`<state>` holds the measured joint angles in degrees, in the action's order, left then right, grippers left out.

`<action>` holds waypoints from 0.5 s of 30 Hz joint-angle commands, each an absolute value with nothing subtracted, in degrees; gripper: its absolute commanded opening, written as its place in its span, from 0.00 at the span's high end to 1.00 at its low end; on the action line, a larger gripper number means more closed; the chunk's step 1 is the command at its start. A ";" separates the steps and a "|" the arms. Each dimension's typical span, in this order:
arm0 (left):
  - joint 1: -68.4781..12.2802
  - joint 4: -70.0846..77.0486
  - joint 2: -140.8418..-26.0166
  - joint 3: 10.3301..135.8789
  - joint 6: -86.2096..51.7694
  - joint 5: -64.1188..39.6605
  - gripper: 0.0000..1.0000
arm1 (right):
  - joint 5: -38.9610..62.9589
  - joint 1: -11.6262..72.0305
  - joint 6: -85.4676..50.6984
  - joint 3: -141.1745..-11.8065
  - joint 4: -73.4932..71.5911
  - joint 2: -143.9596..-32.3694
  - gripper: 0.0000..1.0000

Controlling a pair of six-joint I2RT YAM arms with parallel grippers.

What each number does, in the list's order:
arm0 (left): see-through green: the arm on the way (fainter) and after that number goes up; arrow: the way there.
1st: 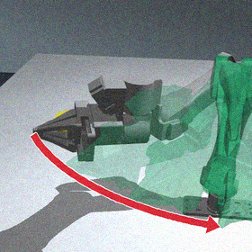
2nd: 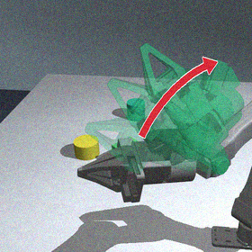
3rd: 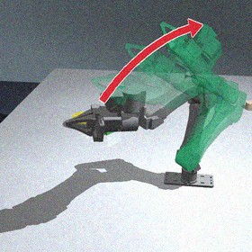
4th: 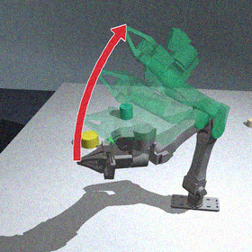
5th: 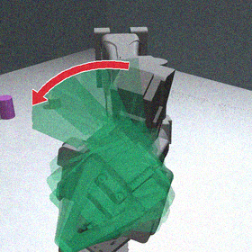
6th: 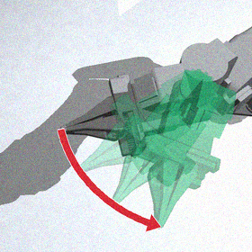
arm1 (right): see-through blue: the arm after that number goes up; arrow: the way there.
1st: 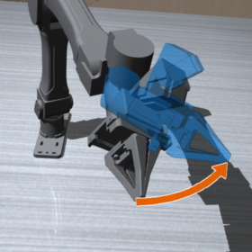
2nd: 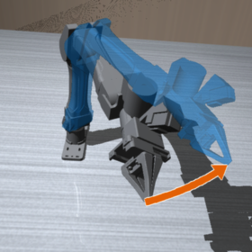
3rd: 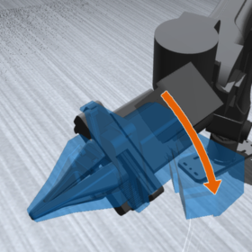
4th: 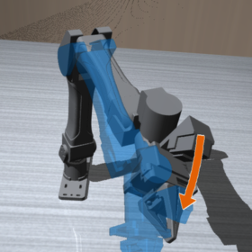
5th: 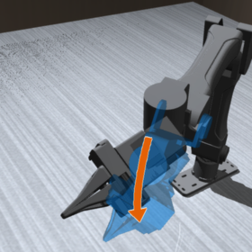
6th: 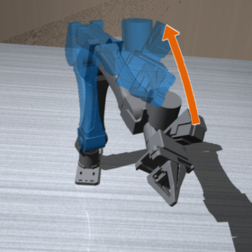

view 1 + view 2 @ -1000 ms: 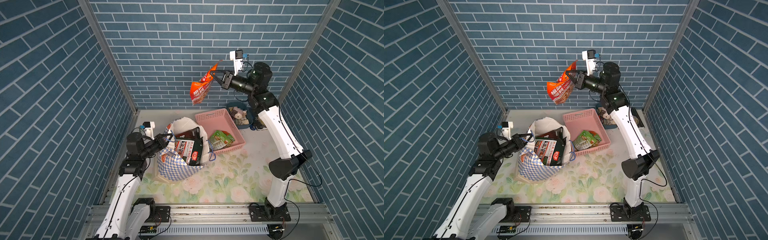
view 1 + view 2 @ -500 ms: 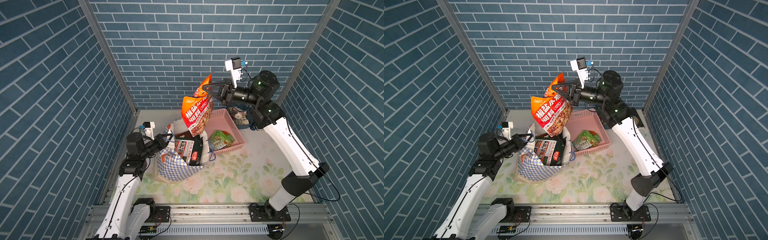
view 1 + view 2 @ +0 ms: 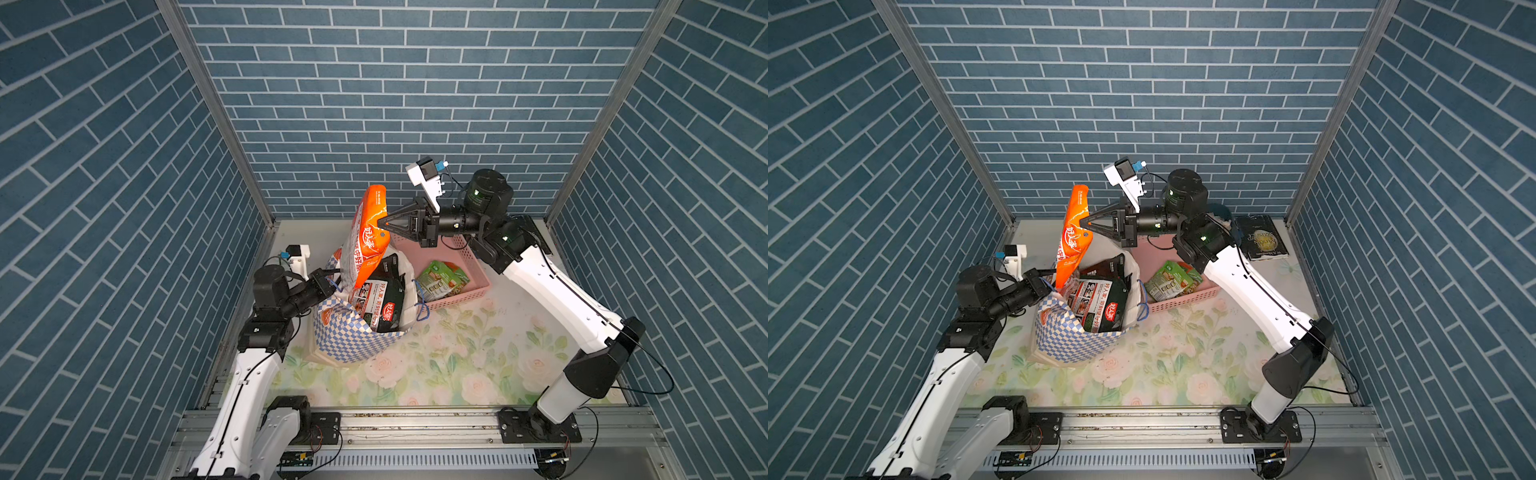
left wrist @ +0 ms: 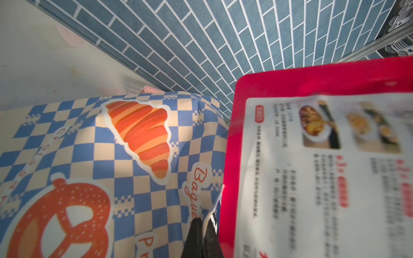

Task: Place the condiment packets inside the bag
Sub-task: Place the condiment packet in the paper bag.

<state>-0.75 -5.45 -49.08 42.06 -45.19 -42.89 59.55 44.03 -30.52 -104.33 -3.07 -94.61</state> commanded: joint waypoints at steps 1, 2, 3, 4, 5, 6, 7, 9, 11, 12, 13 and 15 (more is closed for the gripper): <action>-1.41 -4.18 -48.08 41.97 -44.43 -45.62 1.00 | 63.03 44.29 -28.11 -102.74 -4.43 -93.21 1.00; -1.41 -4.32 -48.08 42.01 -44.39 -45.56 1.00 | 63.36 44.30 -27.94 -102.41 -3.95 -93.29 1.00; -1.41 -4.45 -48.08 42.09 -44.32 -45.53 1.00 | 63.63 44.30 -27.50 -102.29 -3.27 -93.26 1.00; -1.41 -4.61 -48.08 42.18 -44.29 -45.44 1.00 | 63.85 44.25 -27.21 -102.30 -2.63 -93.31 1.00; -1.41 -4.65 -48.08 42.19 -44.34 -45.44 1.00 | 64.19 44.29 -27.12 -102.25 -2.30 -93.18 1.00; -1.41 -4.66 -47.99 42.19 -44.37 -45.22 1.00 | 64.65 44.30 -27.20 -102.35 -1.97 -93.20 1.00; -1.41 -4.66 -47.99 42.26 -44.34 -45.17 1.00 | 65.07 44.30 -27.10 -102.44 -1.53 -93.10 1.00; -1.41 -4.66 -48.22 42.27 -44.36 -45.05 1.00 | 65.82 44.30 -26.44 -102.71 -0.08 -92.68 1.00; -1.41 -4.69 -48.38 42.35 -44.38 -45.09 1.00 | 66.36 44.30 -25.54 -103.29 1.78 -91.91 1.00; -1.41 -4.72 -48.42 42.43 -44.36 -45.07 1.00 | 66.81 44.30 -25.56 -103.41 2.10 -91.37 1.00; -1.41 -4.74 -48.49 42.49 -44.38 -44.96 1.00 | 67.25 44.29 -25.68 -103.31 2.40 -90.78 1.00; -1.41 -4.83 -48.53 42.62 -44.32 -44.90 1.00 | 68.09 44.38 -26.27 -102.41 2.53 -89.62 1.00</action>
